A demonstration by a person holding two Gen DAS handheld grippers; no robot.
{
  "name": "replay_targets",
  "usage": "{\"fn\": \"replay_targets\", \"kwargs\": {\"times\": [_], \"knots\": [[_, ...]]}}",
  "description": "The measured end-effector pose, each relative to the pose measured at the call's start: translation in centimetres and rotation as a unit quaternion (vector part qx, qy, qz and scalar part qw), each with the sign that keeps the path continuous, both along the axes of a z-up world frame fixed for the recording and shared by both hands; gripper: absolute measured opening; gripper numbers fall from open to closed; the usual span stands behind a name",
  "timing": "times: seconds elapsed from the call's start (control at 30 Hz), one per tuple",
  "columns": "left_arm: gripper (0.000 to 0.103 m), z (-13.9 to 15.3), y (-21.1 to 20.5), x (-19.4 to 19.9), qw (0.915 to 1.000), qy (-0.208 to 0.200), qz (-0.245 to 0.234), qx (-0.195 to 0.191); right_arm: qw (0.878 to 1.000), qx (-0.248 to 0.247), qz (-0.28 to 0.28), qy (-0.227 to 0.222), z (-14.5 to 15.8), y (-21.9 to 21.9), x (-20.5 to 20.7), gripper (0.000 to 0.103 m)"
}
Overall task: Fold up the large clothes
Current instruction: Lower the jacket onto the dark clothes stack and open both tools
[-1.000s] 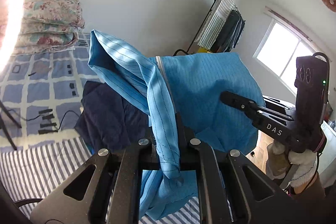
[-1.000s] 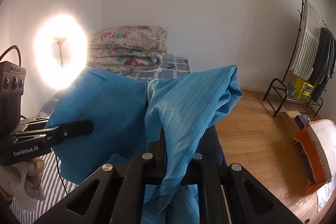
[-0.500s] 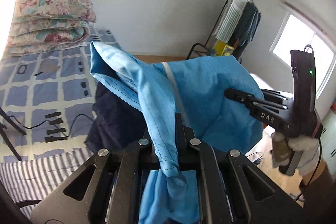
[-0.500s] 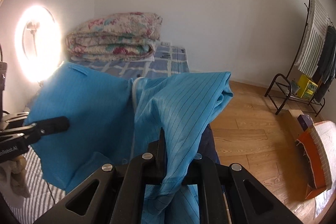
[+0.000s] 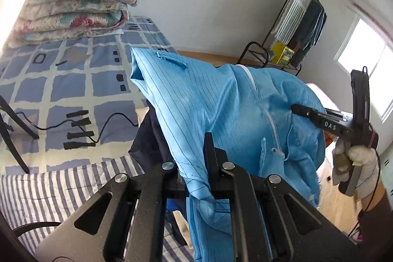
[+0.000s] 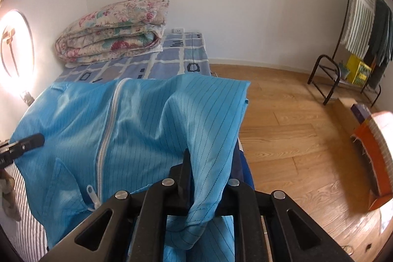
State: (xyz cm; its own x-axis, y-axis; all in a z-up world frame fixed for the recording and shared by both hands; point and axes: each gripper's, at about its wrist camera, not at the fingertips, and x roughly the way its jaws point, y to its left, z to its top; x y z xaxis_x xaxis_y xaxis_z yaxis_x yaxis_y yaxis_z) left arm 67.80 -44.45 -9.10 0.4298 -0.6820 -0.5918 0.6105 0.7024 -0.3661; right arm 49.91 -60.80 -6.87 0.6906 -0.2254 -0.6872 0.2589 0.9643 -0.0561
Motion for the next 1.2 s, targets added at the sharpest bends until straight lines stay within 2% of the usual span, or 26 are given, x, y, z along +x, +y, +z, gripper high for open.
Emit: {"fn": "replay_targets", "kwargs": {"times": [0.23, 0.3, 0.47, 0.53, 0.63, 0.7, 0.77, 0.8, 0.97, 1.2], "knots": [[0.007, 0.5, -1.5, -1.5, 0.9988, -0.034, -0.01, 0.033, 1.0, -0.005, -0.021, 0.013, -1.2, -0.9, 0.2, 0.018], [0.007, 0.6, -1.8, -1.8, 0.9983, -0.04, -0.011, 0.04, 0.999, -0.017, -0.033, 0.017, -1.5, -1.2, 0.1, 0.023], [0.011, 0.2, -1.5, -1.8, 0.9986, -0.037, -0.007, 0.039, 0.998, -0.036, -0.053, 0.027, -1.8, -1.7, -0.4, 0.031], [0.016, 0.1, -1.2, -1.7, 0.9987, -0.034, -0.004, 0.038, 0.997, -0.038, -0.057, 0.03, -1.9, -1.8, -0.5, 0.032], [0.035, -0.1, -1.0, -1.8, 0.9987, -0.029, 0.002, 0.043, 0.996, -0.04, -0.069, 0.029, -1.8, -2.0, -1.2, 0.034], [0.052, -0.1, -0.7, -1.9, 0.9987, -0.027, 0.003, 0.043, 0.995, -0.043, -0.079, 0.031, -1.8, -2.2, -1.5, 0.046], [0.063, 0.1, -0.4, -2.2, 0.9986, -0.03, 0.009, 0.043, 0.994, -0.045, -0.091, 0.027, -1.5, -2.3, -1.8, 0.055], [0.068, 0.3, -0.1, -2.4, 0.9986, -0.03, 0.012, 0.043, 0.994, -0.044, -0.095, 0.024, -1.4, -2.3, -2.0, 0.056], [0.07, 1.2, 1.1, -3.5, 0.9984, -0.029, 0.019, 0.044, 0.993, -0.04, -0.114, 0.004, 0.0, -2.2, -3.9, 0.07], [0.07, 3.6, 3.9, -7.7, 0.9981, -0.049, 0.023, 0.029, 0.992, -0.046, -0.117, -0.018, 2.1, 0.2, -7.9, 0.071]]}}
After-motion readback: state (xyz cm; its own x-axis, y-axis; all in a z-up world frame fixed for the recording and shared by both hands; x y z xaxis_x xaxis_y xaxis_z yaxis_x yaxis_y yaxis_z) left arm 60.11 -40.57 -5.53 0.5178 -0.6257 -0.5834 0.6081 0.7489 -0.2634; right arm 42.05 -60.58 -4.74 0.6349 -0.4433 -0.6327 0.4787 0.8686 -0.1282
